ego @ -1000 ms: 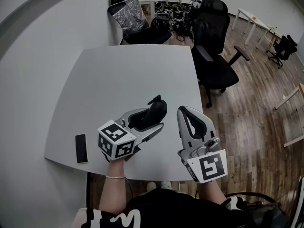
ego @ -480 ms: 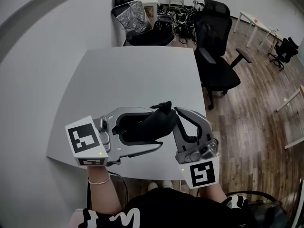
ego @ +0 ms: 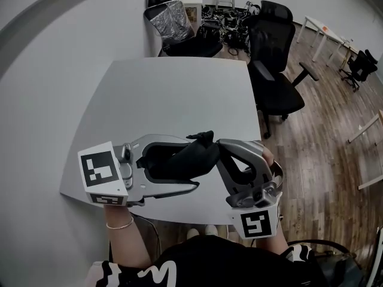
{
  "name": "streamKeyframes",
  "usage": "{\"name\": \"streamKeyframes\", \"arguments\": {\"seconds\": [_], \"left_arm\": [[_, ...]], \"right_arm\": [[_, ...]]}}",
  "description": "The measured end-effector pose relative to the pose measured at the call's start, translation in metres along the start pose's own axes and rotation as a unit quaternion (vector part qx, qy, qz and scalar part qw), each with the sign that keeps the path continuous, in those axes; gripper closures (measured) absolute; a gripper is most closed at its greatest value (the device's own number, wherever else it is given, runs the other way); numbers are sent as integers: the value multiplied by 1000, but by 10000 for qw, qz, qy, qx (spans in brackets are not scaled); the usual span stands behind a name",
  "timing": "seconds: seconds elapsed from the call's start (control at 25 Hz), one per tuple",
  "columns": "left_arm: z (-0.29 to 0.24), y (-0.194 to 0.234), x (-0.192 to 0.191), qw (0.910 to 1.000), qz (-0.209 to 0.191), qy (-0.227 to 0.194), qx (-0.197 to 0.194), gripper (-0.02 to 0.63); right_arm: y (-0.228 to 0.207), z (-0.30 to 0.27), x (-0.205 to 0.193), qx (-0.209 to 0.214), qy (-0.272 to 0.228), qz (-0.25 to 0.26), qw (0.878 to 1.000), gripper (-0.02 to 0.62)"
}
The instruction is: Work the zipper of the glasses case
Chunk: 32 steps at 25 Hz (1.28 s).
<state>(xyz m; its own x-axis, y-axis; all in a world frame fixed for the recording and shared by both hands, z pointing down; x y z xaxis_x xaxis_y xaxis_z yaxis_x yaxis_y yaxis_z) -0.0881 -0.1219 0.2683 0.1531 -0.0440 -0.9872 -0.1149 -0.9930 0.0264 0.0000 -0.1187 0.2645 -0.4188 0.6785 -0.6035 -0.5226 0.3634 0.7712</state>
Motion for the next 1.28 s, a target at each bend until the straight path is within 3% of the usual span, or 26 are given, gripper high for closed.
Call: {"name": "streamKeyframes", "arguments": {"seconds": [0.2,0.4,0.64,0.76,0.88,0.96,1.08,1.28], "left_arm": [[5,-10,-5,9999,76,86,-90,304],[7,-16,-10,9995,102,282,-18,303],[6,-20,-19,9984,93,545,-93,301],[1,-20,-22,9969,-292,624,368,285],[-13,-20,-26,9867,-856,679,1203,282],[-28,-17,-27,9813,-1152,569,1437,235],[-37,-14,-26,9826,-1302,141,1317,232],[-35,-19,-27,9953,-685,-347,597,236]], "right_arm": [[3,5,9,0,-84,92,9999,584],[0,11,15,-6,-235,-194,9995,586],[9,15,14,280,-158,268,9991,588],[6,16,17,303,-174,-5,9994,589],[6,18,24,436,-178,-226,9986,589],[6,19,25,480,-219,-271,9982,589],[7,21,29,643,-384,-147,9971,589],[9,22,31,779,-524,50,9956,591]]}}
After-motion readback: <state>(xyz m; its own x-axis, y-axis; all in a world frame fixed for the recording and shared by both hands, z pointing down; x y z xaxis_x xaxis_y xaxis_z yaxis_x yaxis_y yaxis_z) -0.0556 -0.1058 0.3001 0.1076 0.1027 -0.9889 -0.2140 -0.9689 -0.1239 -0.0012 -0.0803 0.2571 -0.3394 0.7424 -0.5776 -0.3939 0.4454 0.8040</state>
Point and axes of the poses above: the fingertips, and each gripper's own axes: z backward along the fingers, y to its left, x out of its top, the point moved 4 cm from there along z, backward along the fingers, and after that the axes turned 1 degree about -z, right-handed, at the moved point
